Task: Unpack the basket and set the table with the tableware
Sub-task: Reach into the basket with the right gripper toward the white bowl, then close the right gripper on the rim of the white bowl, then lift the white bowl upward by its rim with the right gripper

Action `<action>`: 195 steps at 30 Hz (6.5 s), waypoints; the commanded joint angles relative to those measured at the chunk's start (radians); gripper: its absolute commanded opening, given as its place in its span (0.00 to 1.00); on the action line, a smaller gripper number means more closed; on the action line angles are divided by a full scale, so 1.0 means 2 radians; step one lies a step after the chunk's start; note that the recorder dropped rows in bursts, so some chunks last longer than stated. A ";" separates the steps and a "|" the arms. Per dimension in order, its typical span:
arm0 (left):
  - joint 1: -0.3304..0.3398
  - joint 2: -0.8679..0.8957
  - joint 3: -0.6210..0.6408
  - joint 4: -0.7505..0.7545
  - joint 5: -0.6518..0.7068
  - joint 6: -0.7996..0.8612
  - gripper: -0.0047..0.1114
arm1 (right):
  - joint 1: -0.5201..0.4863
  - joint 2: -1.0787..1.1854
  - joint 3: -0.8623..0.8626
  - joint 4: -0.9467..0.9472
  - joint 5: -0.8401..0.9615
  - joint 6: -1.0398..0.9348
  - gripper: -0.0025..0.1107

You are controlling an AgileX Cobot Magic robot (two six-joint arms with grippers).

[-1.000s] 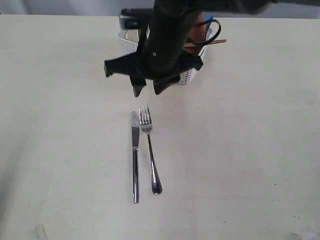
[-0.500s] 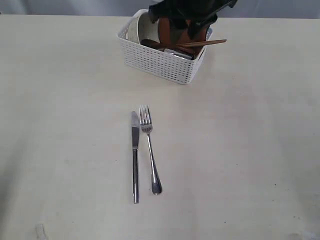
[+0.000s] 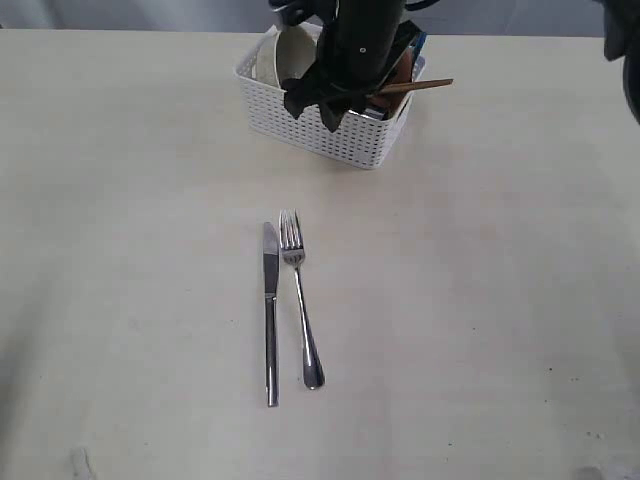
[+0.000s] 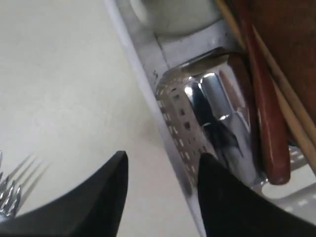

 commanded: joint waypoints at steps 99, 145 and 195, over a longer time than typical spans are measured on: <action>-0.003 -0.002 0.001 -0.002 -0.005 0.000 0.04 | 0.024 -0.006 -0.053 0.134 -0.131 -0.178 0.45; -0.003 -0.002 0.001 -0.002 -0.005 0.000 0.04 | 0.070 0.076 -0.053 0.435 -0.185 -0.219 0.45; -0.003 -0.002 0.001 -0.002 -0.005 0.000 0.04 | 0.069 0.057 -0.053 0.555 -0.186 -0.259 0.02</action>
